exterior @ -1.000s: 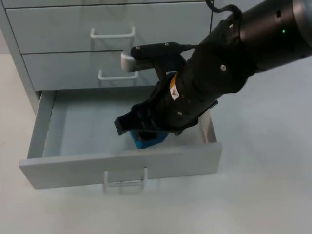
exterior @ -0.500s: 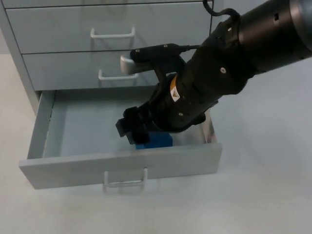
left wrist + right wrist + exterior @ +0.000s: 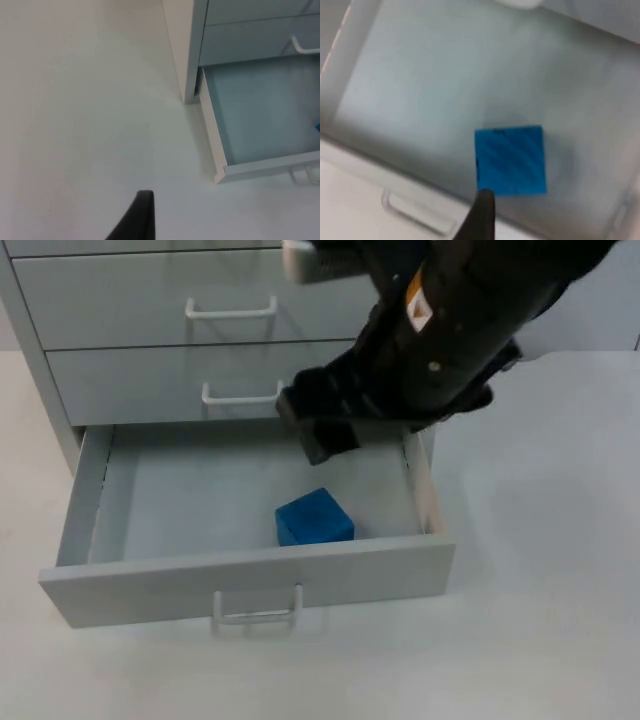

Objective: Open the drawer with the left hand, place the block into the drawer with the right hand, then close the drawer with the left hand.

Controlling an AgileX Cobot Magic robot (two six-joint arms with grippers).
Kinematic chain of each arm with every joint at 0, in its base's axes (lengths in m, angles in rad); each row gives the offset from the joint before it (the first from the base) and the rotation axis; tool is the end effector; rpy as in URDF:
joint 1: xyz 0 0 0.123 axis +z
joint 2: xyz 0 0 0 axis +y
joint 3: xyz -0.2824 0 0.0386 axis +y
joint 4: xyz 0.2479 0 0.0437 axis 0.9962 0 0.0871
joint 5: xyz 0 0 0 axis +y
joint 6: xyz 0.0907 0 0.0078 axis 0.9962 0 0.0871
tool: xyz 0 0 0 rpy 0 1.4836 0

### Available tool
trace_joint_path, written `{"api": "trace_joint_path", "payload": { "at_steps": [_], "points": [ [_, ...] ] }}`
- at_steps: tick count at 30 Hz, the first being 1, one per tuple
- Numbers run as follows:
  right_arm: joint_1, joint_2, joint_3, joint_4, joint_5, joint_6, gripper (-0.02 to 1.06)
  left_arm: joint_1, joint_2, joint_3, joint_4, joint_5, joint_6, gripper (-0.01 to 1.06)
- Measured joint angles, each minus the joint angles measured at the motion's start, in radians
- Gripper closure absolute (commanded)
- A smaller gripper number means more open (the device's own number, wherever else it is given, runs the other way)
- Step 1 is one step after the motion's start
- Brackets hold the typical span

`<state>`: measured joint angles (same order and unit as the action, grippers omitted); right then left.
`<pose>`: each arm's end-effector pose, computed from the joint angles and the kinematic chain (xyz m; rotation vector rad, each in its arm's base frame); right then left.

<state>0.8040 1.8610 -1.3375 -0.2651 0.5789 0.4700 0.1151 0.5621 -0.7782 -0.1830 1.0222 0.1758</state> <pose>0.2890 0.2811 0.2206 -0.6544 2.4843 0.2185 0.0835 -0.0046 0.3432 0.0410 2.2725 -0.0754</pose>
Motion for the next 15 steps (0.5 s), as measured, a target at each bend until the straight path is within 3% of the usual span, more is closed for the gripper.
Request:
{"api": "trace_joint_path", "payload": {
  "at_steps": [15],
  "points": [
    [0.0,-0.245,0.372,0.037,-0.033,-0.032,0.26,-0.03,0.0,0.0,0.0,-0.004,0.0,0.0]
  ]
}}
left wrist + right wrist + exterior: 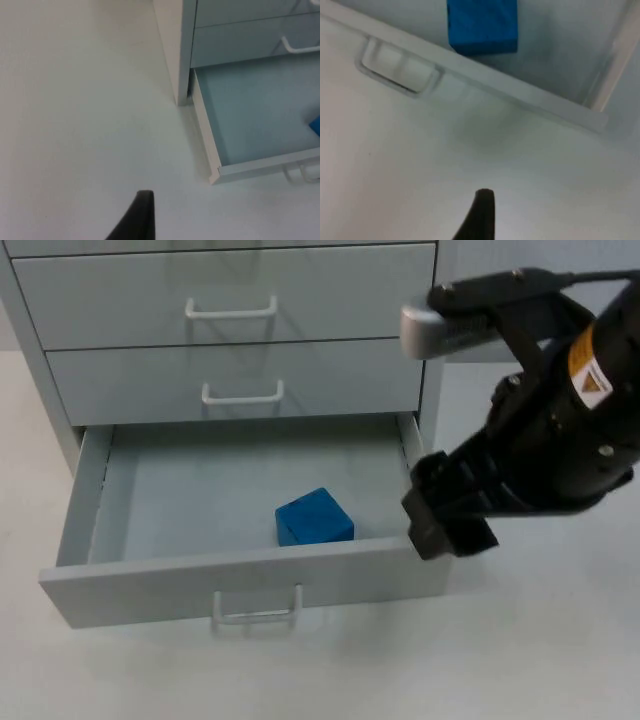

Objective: Open the drawer with the left hand, place the block into the drawer with the right hand, then close the drawer with the left hand.

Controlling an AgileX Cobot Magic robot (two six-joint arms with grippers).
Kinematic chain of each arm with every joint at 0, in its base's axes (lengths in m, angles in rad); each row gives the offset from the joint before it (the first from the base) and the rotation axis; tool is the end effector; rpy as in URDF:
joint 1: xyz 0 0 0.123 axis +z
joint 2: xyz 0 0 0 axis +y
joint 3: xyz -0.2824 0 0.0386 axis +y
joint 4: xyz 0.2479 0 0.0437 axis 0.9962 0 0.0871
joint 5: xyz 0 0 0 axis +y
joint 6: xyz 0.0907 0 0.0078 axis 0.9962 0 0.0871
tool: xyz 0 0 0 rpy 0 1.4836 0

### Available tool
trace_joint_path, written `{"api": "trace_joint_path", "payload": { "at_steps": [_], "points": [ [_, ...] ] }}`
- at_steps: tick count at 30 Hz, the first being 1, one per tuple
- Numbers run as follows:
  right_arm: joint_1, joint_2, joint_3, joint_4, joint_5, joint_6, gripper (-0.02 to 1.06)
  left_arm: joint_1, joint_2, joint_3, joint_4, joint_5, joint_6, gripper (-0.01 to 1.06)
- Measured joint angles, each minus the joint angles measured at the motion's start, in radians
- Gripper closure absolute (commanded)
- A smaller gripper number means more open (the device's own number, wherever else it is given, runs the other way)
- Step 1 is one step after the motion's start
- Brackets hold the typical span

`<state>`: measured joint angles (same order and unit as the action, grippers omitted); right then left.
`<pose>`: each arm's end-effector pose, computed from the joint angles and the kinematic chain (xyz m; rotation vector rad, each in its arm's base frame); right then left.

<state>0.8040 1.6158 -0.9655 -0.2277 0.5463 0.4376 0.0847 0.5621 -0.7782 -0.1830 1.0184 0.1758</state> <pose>0.2270 0.2202 0.2075 -0.7035 2.5743 0.1852 0.0835 -0.0071 0.3435 0.0749 2.2684 -0.0908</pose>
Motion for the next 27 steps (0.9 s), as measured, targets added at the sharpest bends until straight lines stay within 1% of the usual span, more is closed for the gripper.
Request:
{"api": "trace_joint_path", "payload": {
  "at_steps": [6,8,10,11,13,15,16,18,19,20,21,22,26,27],
  "points": [
    [-0.002,-0.006,0.018,-0.002,0.0,-0.016,0.26,0.0,0.0,0.0,0.002,0.0,0.0,0.0],
    [-0.023,-0.008,0.018,-0.002,0.0,-0.025,0.26,0.0,0.0,0.0,0.002,-0.002,0.0,0.0],
    [-0.066,-0.007,0.018,-0.002,0.004,-0.032,0.26,0.0,0.0,0.0,0.002,-0.002,0.0,0.0],
    [-0.066,-0.007,0.018,-0.002,0.004,-0.032,0.26,0.0,0.0,0.0,0.002,-0.002,0.0,0.0],
    [-0.135,-0.007,0.018,0.0,0.018,-0.045,0.26,0.0,0.0,0.0,0.002,-0.002,0.0,0.0],
    [-0.211,-0.007,0.018,0.024,0.032,-0.073,0.26,0.0,0.0,0.0,0.002,-0.002,0.0,0.0],
    [-0.211,-0.007,0.018,0.024,0.032,-0.073,0.26,0.0,0.0,0.0,0.002,-0.002,0.0,0.0],
    [-0.299,-0.008,0.018,0.068,0.047,-0.116,0.26,0.0,0.0,0.0,0.002,-0.002,0.0,0.0],
    [-0.357,-0.019,0.018,0.11,0.057,-0.157,0.26,0.0,0.0,0.0,0.002,-0.002,0.0,0.0],
    [-0.379,-0.024,0.019,0.122,0.06,-0.171,0.26,0.0,0.0,0.0,0.002,-0.002,0.0,0.0],
    [-0.379,-0.024,0.019,0.122,0.06,-0.171,0.26,0.0,0.0,0.0,0.002,-0.002,0.0,0.0],
    [-0.44,-0.045,0.019,0.138,0.071,-0.194,0.26,0.0,0.0,0.0,0.0,-0.002,0.0,0.0],
    [-0.592,-0.146,0.019,0.149,0.113,-0.242,0.26,0.0,0.0,0.0,0.0,-0.004,0.0,0.0],
    [-0.592,-0.146,0.019,0.149,0.113,-0.242,0.26,0.0,0.0,0.0,0.0,-0.004,0.0,0.0]
  ]
}}
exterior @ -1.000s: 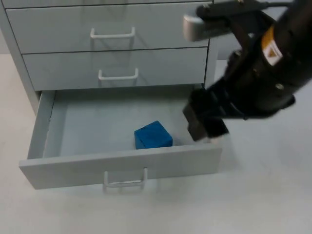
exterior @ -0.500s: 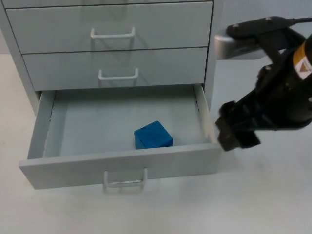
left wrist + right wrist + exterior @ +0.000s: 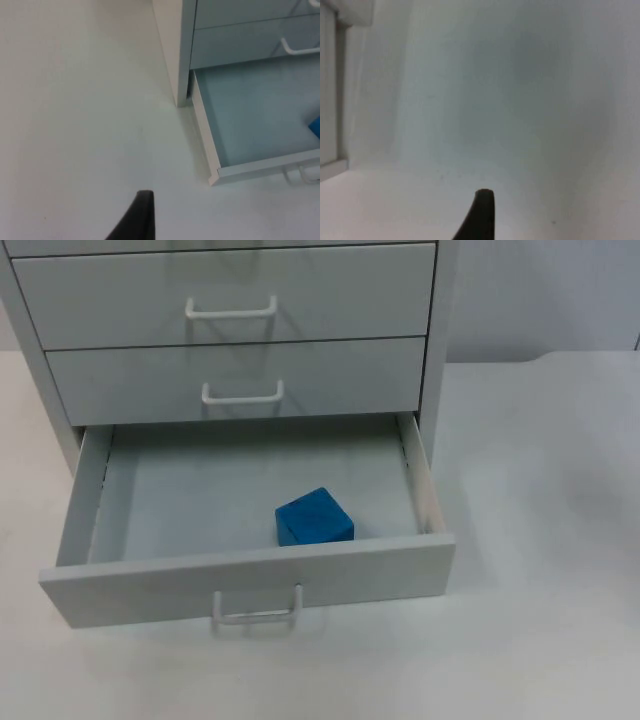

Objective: Open the drawer with the left hand, place the block into the drawer with the right hand, then close the drawer with the left hand.

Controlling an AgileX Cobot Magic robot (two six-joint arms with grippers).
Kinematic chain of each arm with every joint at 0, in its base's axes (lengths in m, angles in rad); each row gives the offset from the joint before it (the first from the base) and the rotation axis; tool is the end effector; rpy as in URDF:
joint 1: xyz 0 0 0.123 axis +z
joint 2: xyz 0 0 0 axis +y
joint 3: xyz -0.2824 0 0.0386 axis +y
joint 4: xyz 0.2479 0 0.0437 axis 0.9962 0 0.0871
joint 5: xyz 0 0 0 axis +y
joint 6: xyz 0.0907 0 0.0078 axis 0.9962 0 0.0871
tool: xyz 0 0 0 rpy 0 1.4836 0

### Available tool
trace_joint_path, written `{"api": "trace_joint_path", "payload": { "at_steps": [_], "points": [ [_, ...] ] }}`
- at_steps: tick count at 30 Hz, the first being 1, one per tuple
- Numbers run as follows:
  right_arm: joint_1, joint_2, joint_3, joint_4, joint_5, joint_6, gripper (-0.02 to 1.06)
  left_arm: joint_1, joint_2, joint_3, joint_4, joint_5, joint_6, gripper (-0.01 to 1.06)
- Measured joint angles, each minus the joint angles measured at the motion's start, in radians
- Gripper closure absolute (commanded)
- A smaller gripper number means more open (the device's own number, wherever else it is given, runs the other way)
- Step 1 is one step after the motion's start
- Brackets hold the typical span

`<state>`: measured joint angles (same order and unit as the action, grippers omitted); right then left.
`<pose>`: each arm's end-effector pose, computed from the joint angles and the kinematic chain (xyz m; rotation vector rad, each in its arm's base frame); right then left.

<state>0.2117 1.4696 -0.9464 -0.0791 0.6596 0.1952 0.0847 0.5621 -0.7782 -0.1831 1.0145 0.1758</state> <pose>0.2826 0.0562 0.2410 -0.0896 2.6620 0.0473 0.0838 -0.0070 0.3437 0.0743 2.2646 -0.0902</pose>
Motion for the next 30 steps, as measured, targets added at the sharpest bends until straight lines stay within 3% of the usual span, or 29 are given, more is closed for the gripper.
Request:
{"api": "trace_joint_path", "payload": {
  "at_steps": [4,9,20,30],
  "points": [
    [-0.128,-0.121,0.002,0.0,0.057,-0.027,0.26,0.0,0.0,0.0,0.0,0.0,0.0,0.0],
    [-0.212,-0.255,0.05,0.0,0.071,-0.042,0.26,-0.006,0.0,0.0,-0.002,0.0,0.0,0.0],
    [-0.223,-0.49,0.193,0.025,0.104,-0.098,0.26,-0.061,0.0,0.0,-0.004,-0.008,0.019,0.0],
    [-0.223,-0.627,0.198,0.057,0.116,-0.127,0.26,-0.061,0.0,0.0,-0.004,-0.008,0.026,0.0]
  ]
}}
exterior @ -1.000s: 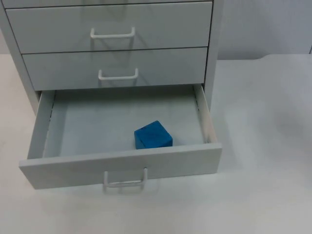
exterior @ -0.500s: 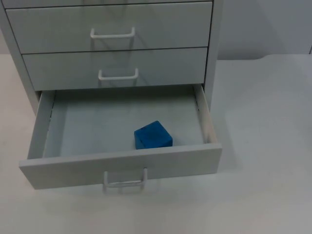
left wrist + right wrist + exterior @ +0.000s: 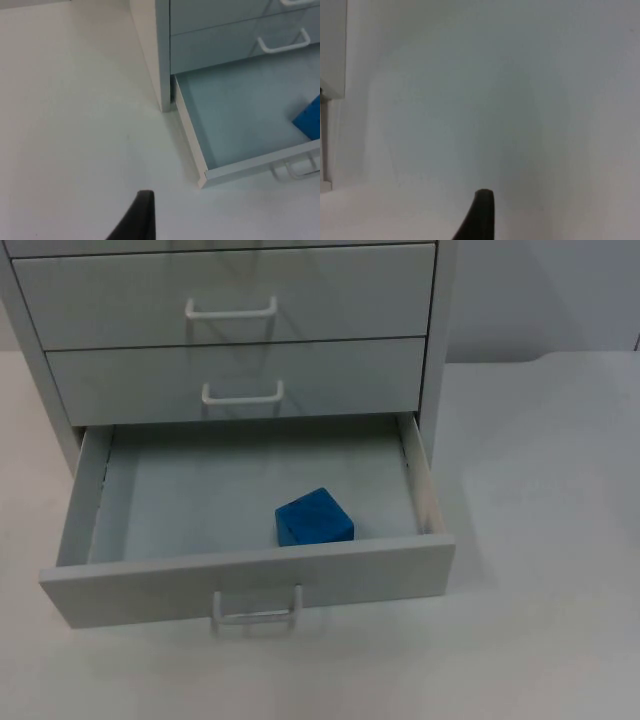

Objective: Open the drawer with the left hand, place the block into the drawer with the right hand, then close the drawer with the left hand.

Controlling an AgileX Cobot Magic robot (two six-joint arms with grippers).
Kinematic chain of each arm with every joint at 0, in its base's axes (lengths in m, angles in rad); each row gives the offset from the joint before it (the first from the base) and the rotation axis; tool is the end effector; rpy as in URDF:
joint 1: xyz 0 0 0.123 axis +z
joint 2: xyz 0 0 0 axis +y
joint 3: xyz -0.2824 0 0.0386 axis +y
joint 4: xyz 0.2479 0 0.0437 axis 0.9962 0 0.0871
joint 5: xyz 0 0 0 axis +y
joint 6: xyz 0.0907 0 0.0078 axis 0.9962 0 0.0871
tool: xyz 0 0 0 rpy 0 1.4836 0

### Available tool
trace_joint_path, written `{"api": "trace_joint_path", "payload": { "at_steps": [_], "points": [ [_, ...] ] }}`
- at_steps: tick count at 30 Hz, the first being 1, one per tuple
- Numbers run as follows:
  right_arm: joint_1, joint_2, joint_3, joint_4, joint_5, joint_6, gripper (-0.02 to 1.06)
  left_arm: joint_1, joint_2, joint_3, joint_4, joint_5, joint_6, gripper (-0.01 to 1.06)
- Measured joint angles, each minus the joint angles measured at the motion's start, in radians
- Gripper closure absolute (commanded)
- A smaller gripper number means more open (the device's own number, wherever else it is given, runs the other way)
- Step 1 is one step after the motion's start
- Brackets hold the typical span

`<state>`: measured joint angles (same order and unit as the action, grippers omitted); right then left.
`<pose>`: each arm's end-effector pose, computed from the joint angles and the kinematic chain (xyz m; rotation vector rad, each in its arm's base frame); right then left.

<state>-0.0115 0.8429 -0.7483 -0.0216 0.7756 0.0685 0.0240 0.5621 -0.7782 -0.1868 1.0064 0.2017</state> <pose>0.1563 -0.0032 0.3153 0.0834 2.3521 0.0025 0.0837 -0.0123 0.3443 0.1701 2.2516 -0.1118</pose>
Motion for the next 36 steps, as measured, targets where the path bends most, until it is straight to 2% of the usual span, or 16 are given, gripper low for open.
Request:
{"api": "trace_joint_path", "payload": {
  "at_steps": [6,7,10,11,16,17,18,22,27,31,35,36],
  "points": [
    [0.0,-0.013,0.0,0.0,-0.009,-0.014,0.26,0.0,0.0,0.0,-0.009,0.004,0.0,0.03],
    [0.0,-0.013,0.0,0.0,-0.016,-0.016,0.26,0.0,0.0,0.0,-0.016,0.007,0.0,0.07],
    [0.0,-0.014,0.0,0.0,-0.024,-0.016,0.26,0.0,0.008,0.0,-0.047,0.007,0.001,0.34],
    [0.0,-0.014,0.0,0.002,-0.027,-0.016,0.26,0.0,0.016,0.0,-0.066,0.007,0.007,0.34],
    [0.0,-0.014,0.0,0.002,-0.033,-0.018,0.26,0.0,0.071,0.0,-0.148,-0.026,0.069,0.95],
    [0.0,-0.014,0.0,0.002,-0.035,-0.018,0.26,0.0,0.086,0.0,-0.168,-0.04,0.089,0.95],
    [0.0,-0.014,0.0,0.002,-0.035,-0.018,0.26,0.0,0.106,0.0,-0.19,-0.055,0.109,1.06],
    [0.0,-0.014,0.002,0.002,-0.035,-0.018,0.26,0.0,0.187,0.0,-0.274,-0.071,0.194,1.05],
    [0.0,-0.014,0.002,0.002,-0.035,-0.02,0.26,-0.004,0.336,0.0,-0.451,-0.076,0.346,1.05],
    [0.0,-0.014,0.002,0.002,-0.035,-0.02,0.26,-0.058,0.399,0.0,-0.48,-0.111,0.404,1.05],
    [0.0,-0.014,0.002,0.003,-0.035,-0.02,0.26,-0.219,0.449,0.0,-0.407,-0.223,0.363,1.05],
    [0.0,-0.014,0.002,0.003,-0.035,-0.02,0.26,-0.219,0.449,0.0,-0.407,-0.223,0.363,1.05]
  ]
}}
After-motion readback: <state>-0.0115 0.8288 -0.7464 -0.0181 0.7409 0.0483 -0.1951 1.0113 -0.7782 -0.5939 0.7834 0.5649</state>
